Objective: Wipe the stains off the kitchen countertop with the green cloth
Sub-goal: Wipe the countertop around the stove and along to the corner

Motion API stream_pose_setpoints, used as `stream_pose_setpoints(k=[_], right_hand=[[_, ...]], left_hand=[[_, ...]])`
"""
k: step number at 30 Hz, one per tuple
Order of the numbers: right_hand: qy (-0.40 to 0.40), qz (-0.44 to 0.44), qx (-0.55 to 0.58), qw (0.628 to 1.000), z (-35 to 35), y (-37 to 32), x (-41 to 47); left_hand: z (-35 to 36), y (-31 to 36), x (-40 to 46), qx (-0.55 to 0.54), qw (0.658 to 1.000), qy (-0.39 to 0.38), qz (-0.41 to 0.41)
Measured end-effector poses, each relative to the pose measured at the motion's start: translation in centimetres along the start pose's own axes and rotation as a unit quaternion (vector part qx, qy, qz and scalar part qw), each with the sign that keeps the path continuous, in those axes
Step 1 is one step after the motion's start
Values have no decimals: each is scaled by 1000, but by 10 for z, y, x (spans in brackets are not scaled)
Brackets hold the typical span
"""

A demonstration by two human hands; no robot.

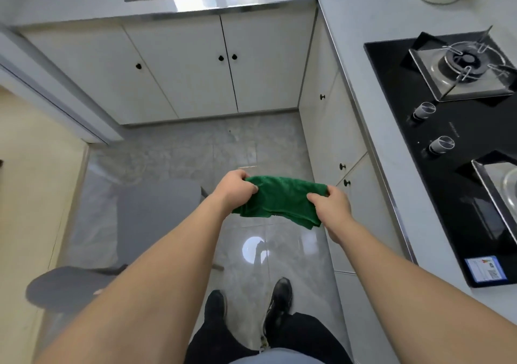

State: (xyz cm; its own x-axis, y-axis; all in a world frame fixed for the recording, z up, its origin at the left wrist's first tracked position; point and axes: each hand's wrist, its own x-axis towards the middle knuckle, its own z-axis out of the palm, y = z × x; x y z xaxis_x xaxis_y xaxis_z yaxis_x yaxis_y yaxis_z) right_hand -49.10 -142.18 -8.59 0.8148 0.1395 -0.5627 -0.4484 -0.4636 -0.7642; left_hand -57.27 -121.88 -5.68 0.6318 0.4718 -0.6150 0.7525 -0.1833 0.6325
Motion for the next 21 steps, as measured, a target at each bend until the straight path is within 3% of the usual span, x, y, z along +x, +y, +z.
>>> stream_pose_setpoints(k=[7,21], right_hand=[[-4,1,-22,1000,70,-4,-31],[48,-14,25,998,285,-24,-140]], left_hand=[[-59,-49,-11,-8,1000,6,-6],[-264,-166,-4,47,998,-35,30]])
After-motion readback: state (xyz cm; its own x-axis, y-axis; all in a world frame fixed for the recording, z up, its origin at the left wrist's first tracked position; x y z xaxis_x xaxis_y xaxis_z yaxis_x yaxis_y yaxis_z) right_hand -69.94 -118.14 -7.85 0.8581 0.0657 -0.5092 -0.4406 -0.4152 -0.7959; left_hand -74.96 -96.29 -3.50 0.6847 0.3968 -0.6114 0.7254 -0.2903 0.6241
